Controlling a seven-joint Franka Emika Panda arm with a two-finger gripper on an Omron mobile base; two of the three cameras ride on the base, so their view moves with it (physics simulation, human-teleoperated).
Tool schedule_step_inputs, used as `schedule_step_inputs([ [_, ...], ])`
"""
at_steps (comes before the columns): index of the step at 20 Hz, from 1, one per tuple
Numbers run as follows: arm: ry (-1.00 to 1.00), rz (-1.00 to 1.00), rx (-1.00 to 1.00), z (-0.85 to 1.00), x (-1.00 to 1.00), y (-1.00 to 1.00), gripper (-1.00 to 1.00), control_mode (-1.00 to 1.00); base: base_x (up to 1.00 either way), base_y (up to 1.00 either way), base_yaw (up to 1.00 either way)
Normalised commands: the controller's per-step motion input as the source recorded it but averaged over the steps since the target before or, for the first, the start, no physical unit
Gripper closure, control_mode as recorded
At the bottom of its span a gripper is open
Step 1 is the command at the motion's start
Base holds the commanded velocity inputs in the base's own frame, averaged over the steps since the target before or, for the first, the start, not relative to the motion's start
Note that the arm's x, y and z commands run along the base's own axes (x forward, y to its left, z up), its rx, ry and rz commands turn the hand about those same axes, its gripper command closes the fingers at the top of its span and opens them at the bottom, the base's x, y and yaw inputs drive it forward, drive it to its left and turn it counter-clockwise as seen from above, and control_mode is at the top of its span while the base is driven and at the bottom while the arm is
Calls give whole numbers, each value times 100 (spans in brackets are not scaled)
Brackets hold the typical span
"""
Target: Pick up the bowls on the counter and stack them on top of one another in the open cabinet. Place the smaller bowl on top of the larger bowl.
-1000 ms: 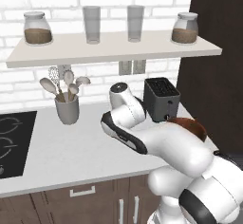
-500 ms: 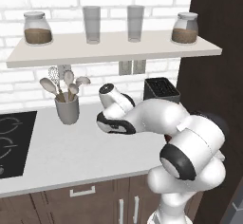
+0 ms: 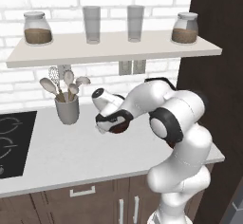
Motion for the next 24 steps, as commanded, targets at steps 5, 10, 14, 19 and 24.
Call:
schedule_step_inputs([
  [5, 0, 2, -6, -37, 25, 1, -100, -100, 0, 0, 0],
  [10, 0, 1, -1, -23, 2, 0, 100, -100, 0, 0, 0],
  [14, -3, 0, 0, -9, -11, -1, 100, -100, 0, 0, 0],
  [19, -3, 0, 1, -1, -36, -6, 100, -100, 0, 0, 0],
  [24, -14, 0, 5, 65, -95, -7, 100, -100, 0, 0, 0],
])
